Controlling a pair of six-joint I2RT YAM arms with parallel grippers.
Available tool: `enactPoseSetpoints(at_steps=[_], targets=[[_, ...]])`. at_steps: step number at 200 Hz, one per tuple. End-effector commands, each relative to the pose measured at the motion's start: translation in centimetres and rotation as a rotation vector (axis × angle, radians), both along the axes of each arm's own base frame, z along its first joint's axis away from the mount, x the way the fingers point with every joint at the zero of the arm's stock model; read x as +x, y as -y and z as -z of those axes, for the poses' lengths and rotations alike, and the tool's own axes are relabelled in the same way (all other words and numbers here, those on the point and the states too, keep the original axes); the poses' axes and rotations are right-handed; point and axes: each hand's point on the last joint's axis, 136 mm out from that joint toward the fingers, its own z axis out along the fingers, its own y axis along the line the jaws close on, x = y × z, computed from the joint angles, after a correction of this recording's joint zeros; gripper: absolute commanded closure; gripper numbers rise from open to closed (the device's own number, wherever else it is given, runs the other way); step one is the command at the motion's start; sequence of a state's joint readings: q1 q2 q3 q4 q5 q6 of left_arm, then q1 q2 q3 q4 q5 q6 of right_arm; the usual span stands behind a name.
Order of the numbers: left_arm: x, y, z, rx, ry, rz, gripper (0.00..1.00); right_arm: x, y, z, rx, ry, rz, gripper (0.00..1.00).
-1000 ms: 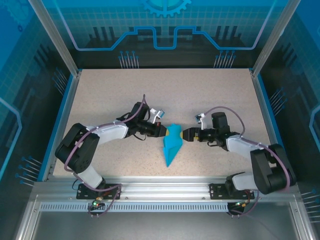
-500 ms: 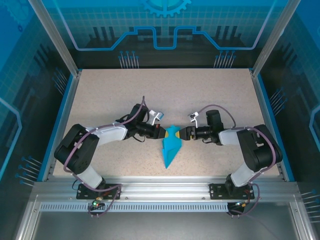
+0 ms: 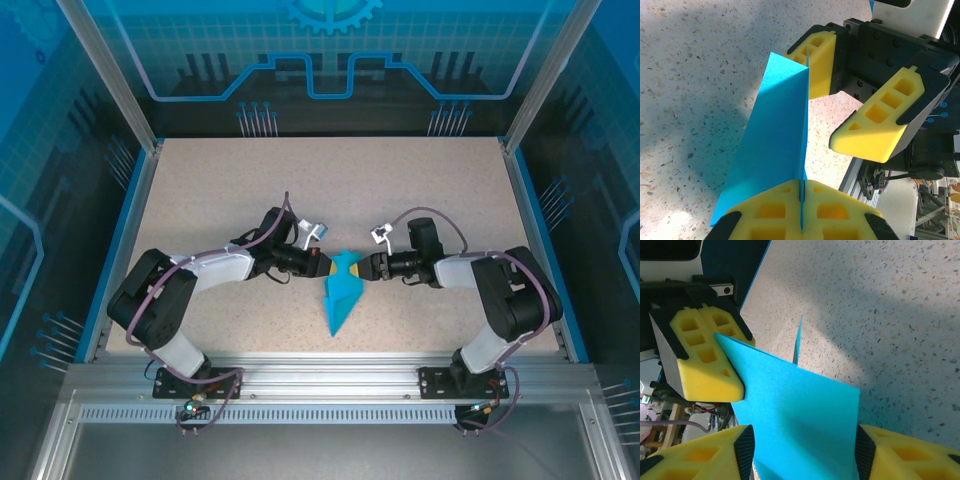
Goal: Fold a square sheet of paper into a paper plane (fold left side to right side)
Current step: Fold the wing for the fifth time at the center of the table.
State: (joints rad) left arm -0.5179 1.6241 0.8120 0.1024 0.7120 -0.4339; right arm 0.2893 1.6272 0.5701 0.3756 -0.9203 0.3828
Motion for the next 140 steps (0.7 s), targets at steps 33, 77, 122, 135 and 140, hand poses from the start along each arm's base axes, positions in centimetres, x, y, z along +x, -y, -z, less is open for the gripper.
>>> enactPoseSetpoints(at_steps=[33,77,122,135,140], targets=[[0.3,0.0,0.6,0.018,0.014,0.012,1.0,-1.5,0.3,-0.7,-0.027,0.019,-0.011,0.59],[0.4,0.0,1.0,0.02,0.004,0.01,1.0,-2.0,0.9,-0.4,-0.067,-0.007,0.014,0.76],[1.2,-0.3,0.3,0.051,0.038,-0.022,0.66,-2.0,2.1,0.7,-0.158,-0.113,0.112,0.87],[1.8,-0.9,-0.2,0.094,0.073,-0.05,0.56,-2.1,2.3,0.7,-0.163,-0.15,0.151,0.88],[2.0,-1.2,-0.5,0.11,0.089,-0.062,0.51,-2.1,2.4,0.6,-0.167,-0.16,0.168,0.88]])
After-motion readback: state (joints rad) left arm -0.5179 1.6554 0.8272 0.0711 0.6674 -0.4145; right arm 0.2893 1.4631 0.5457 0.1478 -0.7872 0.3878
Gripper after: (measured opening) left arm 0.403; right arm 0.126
